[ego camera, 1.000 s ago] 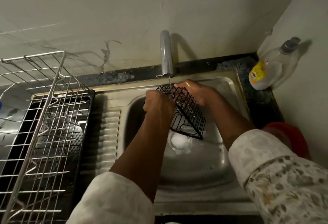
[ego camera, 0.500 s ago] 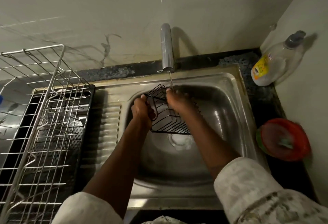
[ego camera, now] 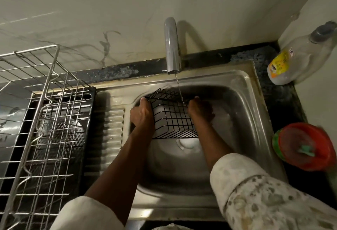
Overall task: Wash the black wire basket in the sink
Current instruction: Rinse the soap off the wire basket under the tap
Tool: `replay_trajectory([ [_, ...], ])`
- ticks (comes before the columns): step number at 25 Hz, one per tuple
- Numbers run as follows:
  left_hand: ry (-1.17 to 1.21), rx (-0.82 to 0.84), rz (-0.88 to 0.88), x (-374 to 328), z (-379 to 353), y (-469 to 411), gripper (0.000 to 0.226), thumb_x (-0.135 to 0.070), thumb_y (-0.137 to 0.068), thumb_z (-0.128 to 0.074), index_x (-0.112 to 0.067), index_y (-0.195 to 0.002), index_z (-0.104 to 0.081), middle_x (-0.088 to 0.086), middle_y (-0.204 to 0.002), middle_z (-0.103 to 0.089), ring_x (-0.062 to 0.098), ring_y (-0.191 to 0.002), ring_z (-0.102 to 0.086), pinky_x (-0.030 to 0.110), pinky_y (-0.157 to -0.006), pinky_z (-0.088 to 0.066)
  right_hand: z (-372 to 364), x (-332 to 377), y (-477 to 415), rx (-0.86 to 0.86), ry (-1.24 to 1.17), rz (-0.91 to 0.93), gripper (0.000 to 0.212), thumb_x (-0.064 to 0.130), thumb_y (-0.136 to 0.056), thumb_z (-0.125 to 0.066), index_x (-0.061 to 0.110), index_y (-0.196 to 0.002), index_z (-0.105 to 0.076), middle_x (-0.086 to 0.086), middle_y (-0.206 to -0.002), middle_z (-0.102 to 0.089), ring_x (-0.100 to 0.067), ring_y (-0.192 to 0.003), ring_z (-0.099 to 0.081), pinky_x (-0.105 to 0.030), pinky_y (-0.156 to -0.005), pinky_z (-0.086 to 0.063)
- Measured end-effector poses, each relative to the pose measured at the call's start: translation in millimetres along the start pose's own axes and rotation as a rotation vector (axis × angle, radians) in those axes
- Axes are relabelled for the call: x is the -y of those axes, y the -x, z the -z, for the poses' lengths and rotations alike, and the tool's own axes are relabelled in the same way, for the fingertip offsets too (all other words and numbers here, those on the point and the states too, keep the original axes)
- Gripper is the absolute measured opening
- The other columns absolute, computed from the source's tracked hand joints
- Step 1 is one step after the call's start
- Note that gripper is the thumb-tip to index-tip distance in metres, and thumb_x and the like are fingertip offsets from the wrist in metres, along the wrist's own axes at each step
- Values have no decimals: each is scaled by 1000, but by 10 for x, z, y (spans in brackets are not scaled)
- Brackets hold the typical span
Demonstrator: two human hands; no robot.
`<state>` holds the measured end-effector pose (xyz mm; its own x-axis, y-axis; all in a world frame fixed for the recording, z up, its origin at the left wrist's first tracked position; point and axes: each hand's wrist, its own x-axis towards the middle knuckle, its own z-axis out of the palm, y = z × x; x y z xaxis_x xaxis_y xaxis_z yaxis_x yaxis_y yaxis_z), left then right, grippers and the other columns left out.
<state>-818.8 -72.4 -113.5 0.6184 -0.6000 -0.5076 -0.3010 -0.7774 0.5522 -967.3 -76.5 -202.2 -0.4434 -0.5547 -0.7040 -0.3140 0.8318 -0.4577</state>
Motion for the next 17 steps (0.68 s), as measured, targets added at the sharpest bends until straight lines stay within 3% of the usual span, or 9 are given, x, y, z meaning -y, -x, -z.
replay_trajectory([
  [2,13,-30,-2,9,-22,0,61,-48,-104,-38,1,-134,-56,23,-137,-56,38,-125,-53,41,-100,-42,-230,180,347,51,-59,58,73,55,-104,-14,9,-160,-7,-15,-168,0,-34,-154,-2,-57,-122,0],
  [4,-61,-89,-8,25,0,19,67,-52,-104,-38,3,-140,-50,22,-144,-51,37,-131,-48,39,-104,-37,-481,232,625,67,-93,128,78,61,-102,-14,13,-160,7,-7,-168,13,-28,-155,11,-56,-122,8],
  [7,-82,-64,-34,57,-35,-33,73,-56,-103,-36,6,-140,-49,26,-145,-48,38,-133,-45,39,-107,-34,-453,116,430,2,-116,98,78,65,-101,-12,17,-161,5,-3,-169,11,-26,-155,7,-57,-121,7],
  [10,-46,-68,-50,74,-55,-90,77,-58,-103,-35,9,-138,-50,29,-142,-49,40,-133,-45,40,-108,-35,-218,-46,-30,-34,-201,-81,72,59,-103,-11,16,-161,-10,-5,-169,-9,-29,-154,-10,-58,-121,0],
  [12,-27,-65,-49,116,-64,-89,77,-58,-102,-36,9,-139,-49,29,-143,-48,40,-133,-45,40,-108,-34,-194,-83,-28,-48,-186,-120,71,57,-104,-11,15,-161,-12,-8,-169,-11,-29,-154,-12,-59,-121,-1],
  [15,36,-83,0,177,-49,-99,77,-58,-101,-39,8,-137,-50,29,-142,-50,41,-132,-46,42,-107,-36,-524,107,602,-14,-95,79,76,63,-101,-9,18,-161,6,-3,-168,12,-25,-155,10,-60,-119,11],
  [17,21,-78,20,270,-44,-147,76,-59,-100,-40,8,-134,-55,30,-138,-53,42,-131,-47,43,-108,-37,-769,201,1021,5,-39,245,77,64,-100,-10,21,-160,8,2,-167,17,-22,-154,17,-62,-116,15],
])
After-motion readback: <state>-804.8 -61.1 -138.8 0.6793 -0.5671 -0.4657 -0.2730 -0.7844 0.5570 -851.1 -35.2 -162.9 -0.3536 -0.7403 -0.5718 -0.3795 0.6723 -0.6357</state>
